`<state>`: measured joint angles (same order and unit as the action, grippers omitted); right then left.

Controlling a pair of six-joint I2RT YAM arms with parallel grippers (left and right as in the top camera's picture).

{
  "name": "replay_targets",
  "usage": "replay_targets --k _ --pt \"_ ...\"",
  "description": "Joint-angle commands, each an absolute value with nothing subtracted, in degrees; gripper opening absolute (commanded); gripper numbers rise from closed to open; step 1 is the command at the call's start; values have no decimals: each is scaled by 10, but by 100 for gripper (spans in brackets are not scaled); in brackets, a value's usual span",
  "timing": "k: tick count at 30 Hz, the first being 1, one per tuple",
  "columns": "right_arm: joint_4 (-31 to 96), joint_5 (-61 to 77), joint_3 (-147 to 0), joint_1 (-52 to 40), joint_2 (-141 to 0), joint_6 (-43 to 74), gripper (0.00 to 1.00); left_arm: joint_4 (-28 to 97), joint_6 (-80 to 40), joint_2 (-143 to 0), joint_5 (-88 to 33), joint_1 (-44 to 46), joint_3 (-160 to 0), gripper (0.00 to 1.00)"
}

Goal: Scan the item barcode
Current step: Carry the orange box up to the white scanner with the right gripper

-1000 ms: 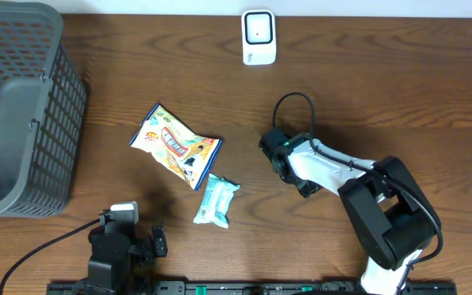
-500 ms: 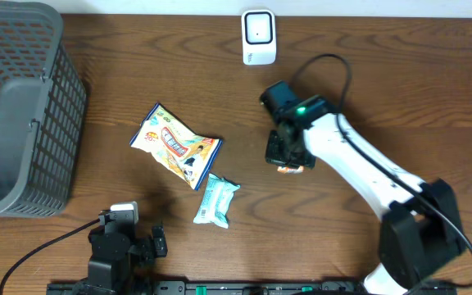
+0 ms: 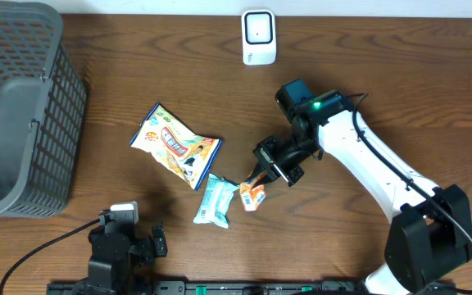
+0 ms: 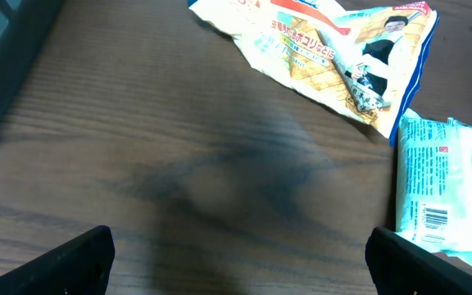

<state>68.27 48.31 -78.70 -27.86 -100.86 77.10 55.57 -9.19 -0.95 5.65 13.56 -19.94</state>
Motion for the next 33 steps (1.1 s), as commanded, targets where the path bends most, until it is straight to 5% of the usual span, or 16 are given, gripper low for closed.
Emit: replay_targets --k 1,11,33 --pt "684 561 -790 -276 -1007 862 1 561 -93 -6 51 137 -198 98" --pt "681 675 -790 -274 -1007 878 2 561 -93 -6 51 137 -198 98" --pt "677 648 -790 -274 -1007 861 2 561 -93 -6 51 137 -198 98"
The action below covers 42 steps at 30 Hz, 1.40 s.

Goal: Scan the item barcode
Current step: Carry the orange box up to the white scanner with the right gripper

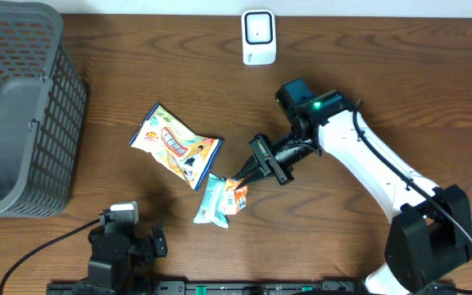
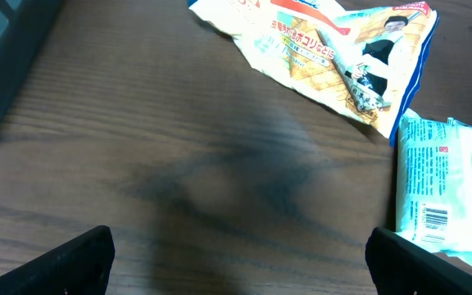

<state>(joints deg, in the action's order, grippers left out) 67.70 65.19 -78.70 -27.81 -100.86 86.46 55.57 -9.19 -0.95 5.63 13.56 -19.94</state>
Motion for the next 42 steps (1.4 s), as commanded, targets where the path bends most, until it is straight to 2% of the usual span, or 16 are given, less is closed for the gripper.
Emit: replay_targets --k 1,7,12,17,24,35,42 --pt "677 645 -790 -274 -1007 861 1 561 -93 -6 51 137 -198 98" --pt "677 557 -790 -276 -1007 838 1 561 -93 -6 51 137 -198 98" --pt "666 445 -790 -276 -1007 686 1 561 -93 -6 51 137 -198 98" --pt "582 329 -790 -275 -1007 526 1 561 -93 -6 51 137 -198 98" --pt "479 254 -790 -289 -1007 348 1 561 -93 -6 51 137 -198 98" --pt "317 112 -790 -289 -1007 267 1 561 -93 -6 51 137 -198 98" --pt "131 -88 -790 -290 -1040 221 1 561 -93 -6 51 137 -198 98"
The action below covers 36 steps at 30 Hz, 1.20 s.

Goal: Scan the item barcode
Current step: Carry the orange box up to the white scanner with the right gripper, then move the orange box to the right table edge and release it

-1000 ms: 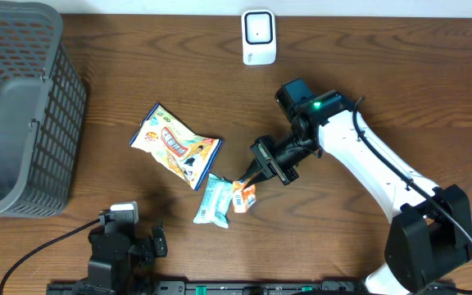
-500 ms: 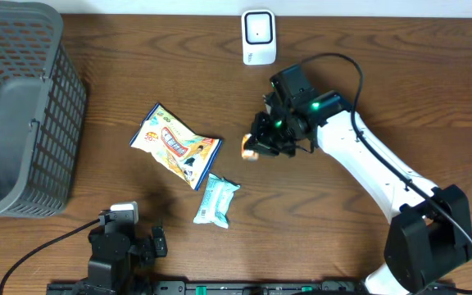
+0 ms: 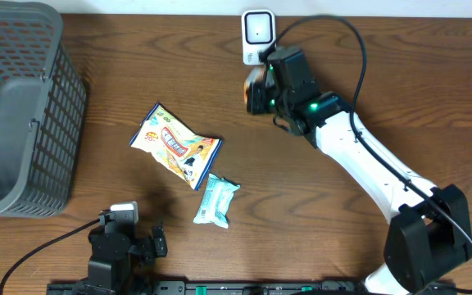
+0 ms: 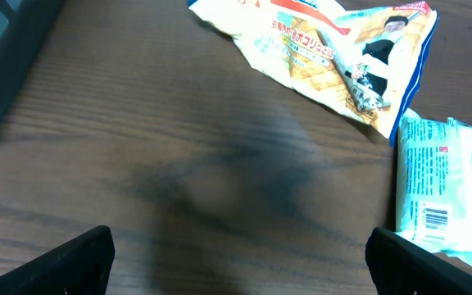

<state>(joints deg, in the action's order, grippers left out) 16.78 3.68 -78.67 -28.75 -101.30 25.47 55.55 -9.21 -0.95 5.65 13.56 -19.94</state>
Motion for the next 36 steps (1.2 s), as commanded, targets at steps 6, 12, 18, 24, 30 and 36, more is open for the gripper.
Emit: replay_targets --k 6,12,18,24,30,36 --pt "-85 -96 -790 -289 -1129 143 1 561 -93 -6 51 137 -198 98" --pt "-317 -96 -790 -281 -1227 100 1 561 -93 -6 51 137 -198 98" --pt "-416 -96 -798 -258 -1294 103 1 561 -93 -6 51 137 -198 98" --pt "-419 -43 -824 -224 -1334 111 1 561 -93 -6 51 137 -198 98" --pt "-418 -13 -851 -218 -1342 111 1 561 -93 -6 51 137 -198 98" --pt "-409 57 -855 -218 -1342 134 1 561 -93 -6 51 137 -198 98"
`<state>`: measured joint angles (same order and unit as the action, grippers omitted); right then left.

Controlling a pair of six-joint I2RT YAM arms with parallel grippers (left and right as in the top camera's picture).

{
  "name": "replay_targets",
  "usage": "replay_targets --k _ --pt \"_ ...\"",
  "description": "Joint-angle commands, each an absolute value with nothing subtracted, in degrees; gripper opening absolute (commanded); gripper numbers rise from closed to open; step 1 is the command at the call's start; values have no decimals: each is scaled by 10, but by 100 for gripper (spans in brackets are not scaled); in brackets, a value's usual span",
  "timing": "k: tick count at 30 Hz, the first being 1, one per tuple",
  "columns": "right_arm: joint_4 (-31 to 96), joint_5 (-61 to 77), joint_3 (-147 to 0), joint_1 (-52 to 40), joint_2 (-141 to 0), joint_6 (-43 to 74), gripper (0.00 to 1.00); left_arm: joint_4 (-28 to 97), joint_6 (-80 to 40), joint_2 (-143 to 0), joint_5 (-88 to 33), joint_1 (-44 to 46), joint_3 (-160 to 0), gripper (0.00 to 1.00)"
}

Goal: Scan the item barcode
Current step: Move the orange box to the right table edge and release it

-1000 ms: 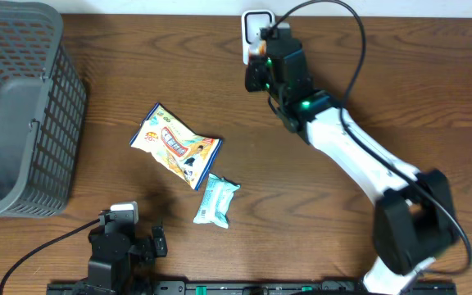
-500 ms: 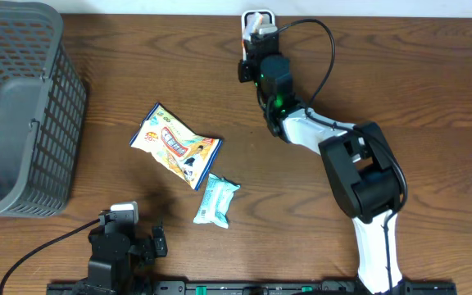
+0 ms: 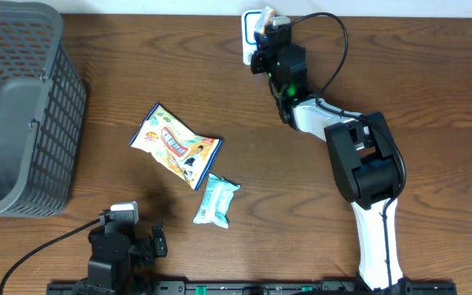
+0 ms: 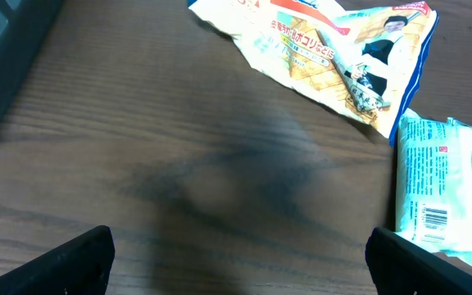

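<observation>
The white barcode scanner point(image 3: 249, 47) stands at the table's far edge, mostly covered by my right gripper point(image 3: 265, 31), which is stretched out over it. Only a small pale and orange bit of the orange packet point(image 3: 271, 16) shows at the gripper's tip, in front of the scanner; the jaws themselves are hidden by the wrist. My left gripper point(image 3: 125, 243) rests at the near edge. In the left wrist view the left gripper point(image 4: 236, 269) is open, its fingers point(image 4: 72, 262) wide apart over bare wood.
A grey mesh basket point(image 3: 15, 106) fills the far left. A yellow snack bag point(image 3: 174, 146) point(image 4: 334, 49) and a pale blue packet point(image 3: 216, 200) point(image 4: 445, 197) lie mid-table. A teal object peeks in at the right edge.
My right gripper has moved from just in front of the scanner to right over it, and the orange packet is now nearly hidden at its tip. The left arm has not moved.
My right gripper was down at the orange packet beside the pale blue packet. Then it held the packet just over the blue one. Later it held the packet up near the scanner, and now it is stretched over the scanner. The left gripper stayed open throughout.
</observation>
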<state>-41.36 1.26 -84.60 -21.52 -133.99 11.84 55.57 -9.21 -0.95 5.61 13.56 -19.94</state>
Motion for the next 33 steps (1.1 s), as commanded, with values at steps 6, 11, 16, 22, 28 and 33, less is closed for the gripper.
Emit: replay_targets --k 6,11,16,22,28,33 --pt "-402 42 -855 -222 -1342 132 1 561 -93 -6 51 137 -198 98" --pt "-380 36 -855 -209 -1321 126 1 561 -93 -6 51 137 -198 98" --pt "-218 28 -855 -180 -1221 125 1 561 -93 -6 51 137 -198 98" --pt "45 -137 -855 -110 -1054 106 1 561 -93 -6 51 137 -198 98" --pt "230 -314 -855 14 -968 59 1 561 -93 -6 51 137 -198 98" --pt "279 -310 -849 161 -999 27 1 561 -93 -6 51 137 -198 98"
